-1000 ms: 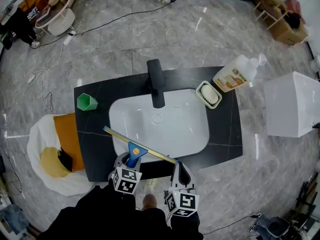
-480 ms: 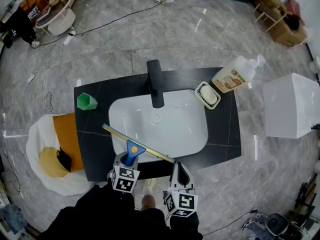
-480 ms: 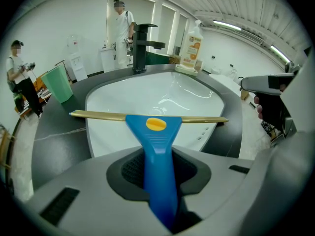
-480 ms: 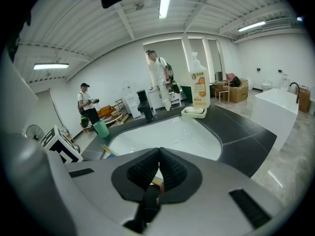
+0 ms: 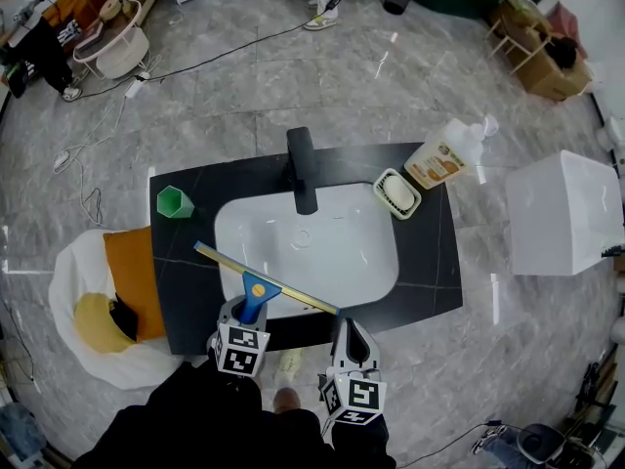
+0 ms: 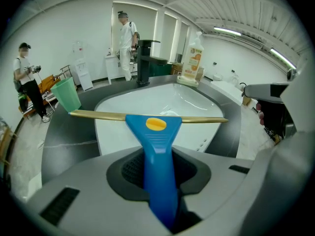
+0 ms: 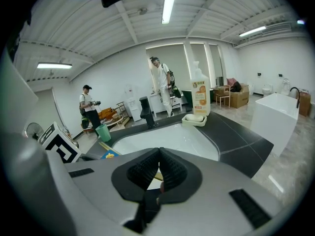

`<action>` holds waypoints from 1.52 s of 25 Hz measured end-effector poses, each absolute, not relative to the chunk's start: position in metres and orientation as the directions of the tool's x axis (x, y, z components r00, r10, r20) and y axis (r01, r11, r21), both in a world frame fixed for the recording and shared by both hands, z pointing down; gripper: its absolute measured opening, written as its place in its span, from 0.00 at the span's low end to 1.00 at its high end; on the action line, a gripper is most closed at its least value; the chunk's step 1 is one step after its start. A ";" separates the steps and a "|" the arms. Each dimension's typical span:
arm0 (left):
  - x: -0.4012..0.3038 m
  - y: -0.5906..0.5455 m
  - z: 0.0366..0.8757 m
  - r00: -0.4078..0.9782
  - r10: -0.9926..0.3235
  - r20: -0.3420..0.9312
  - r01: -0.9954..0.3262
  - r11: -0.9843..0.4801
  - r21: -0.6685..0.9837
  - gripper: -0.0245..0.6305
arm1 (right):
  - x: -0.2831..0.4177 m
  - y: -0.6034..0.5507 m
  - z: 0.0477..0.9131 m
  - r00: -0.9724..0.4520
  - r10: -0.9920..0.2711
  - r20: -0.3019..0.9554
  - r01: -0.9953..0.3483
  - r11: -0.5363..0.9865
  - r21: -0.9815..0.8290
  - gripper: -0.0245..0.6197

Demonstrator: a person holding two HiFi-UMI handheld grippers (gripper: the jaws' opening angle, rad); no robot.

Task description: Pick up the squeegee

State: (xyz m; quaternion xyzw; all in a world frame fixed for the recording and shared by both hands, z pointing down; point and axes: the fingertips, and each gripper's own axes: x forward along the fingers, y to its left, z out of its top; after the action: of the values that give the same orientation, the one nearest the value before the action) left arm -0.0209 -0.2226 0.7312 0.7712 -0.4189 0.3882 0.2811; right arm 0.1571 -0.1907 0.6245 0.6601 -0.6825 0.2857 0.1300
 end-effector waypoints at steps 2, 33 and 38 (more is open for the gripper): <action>-0.021 -0.224 0.720 0.353 -0.447 0.822 -0.867 -0.486 0.108 0.20 | 0.156 -0.189 0.616 -0.096 -0.834 0.543 -0.976 -0.028 -0.215 0.06; -0.087 -0.151 0.520 0.275 -0.792 0.546 -0.948 -0.317 0.018 0.20 | 0.109 -0.105 0.461 -0.194 -0.940 0.282 -0.979 0.168 -0.115 0.06; -0.096 -0.128 0.493 0.250 -0.830 0.499 -0.956 -0.294 -0.009 0.20 | 0.108 -0.089 0.443 -0.209 -0.949 0.235 -0.977 0.191 -0.099 0.06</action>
State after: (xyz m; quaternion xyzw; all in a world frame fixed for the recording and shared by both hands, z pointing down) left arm -0.0959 -0.1276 0.4928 0.7762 -0.5752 0.2103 0.1497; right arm 0.1077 -0.0887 0.4427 0.6259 -0.7692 0.1136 0.0604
